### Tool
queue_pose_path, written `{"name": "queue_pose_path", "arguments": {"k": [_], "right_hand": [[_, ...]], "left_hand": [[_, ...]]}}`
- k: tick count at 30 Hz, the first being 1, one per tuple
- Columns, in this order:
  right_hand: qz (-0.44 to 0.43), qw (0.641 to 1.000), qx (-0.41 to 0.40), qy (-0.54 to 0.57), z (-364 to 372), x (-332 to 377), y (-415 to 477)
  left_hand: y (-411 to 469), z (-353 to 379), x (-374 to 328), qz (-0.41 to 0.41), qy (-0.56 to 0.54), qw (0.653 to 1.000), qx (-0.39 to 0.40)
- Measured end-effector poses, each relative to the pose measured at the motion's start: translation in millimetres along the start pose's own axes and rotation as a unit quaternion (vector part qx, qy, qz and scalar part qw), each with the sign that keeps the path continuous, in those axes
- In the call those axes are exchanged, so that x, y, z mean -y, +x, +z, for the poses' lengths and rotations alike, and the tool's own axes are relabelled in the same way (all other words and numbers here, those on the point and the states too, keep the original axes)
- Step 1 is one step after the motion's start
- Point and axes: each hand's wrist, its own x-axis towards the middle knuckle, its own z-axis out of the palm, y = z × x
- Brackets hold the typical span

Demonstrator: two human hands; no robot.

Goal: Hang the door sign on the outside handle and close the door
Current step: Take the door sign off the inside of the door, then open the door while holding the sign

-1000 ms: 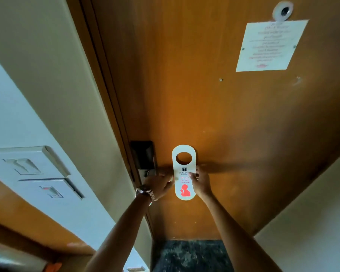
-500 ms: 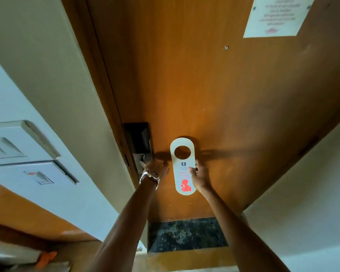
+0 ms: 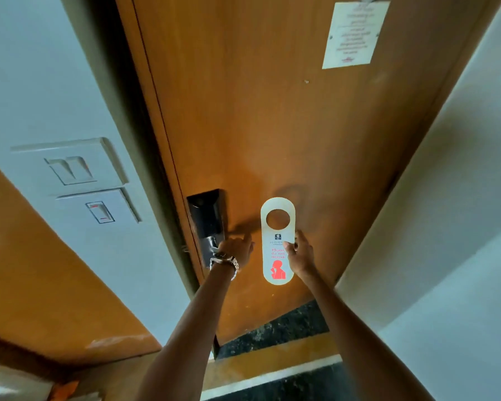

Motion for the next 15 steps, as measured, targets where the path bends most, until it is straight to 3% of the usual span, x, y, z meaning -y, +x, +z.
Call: {"name": "queue_pose_path", "arguments": {"k": [4,10,13,15], "right_hand": [[0.008,1.0,-0.023,0.014,-21.6,-5.0,-59.6],[0.007,0.998,-0.064,0.014,-67.8,-27.5,-147.6],[0.008,0.996,-0.091,-0.019,-99.0,-51.0,-200.2],[0.028,0.993,-0.115,-0.019,-120.3,-72.2,-229.1]], "left_hand": [[-52.9,-8.5,-36.9,0.011,-0.027,1.0,0.006],[-136.5,-4.3,-94.5,0.039,-0.071,0.993,-0.08],[-185.5,-6.7,-125.0,0.106,-0.113,0.98,-0.127],[-226.6,-1.6,-142.3,0.177,-0.131,0.951,-0.22]]}}
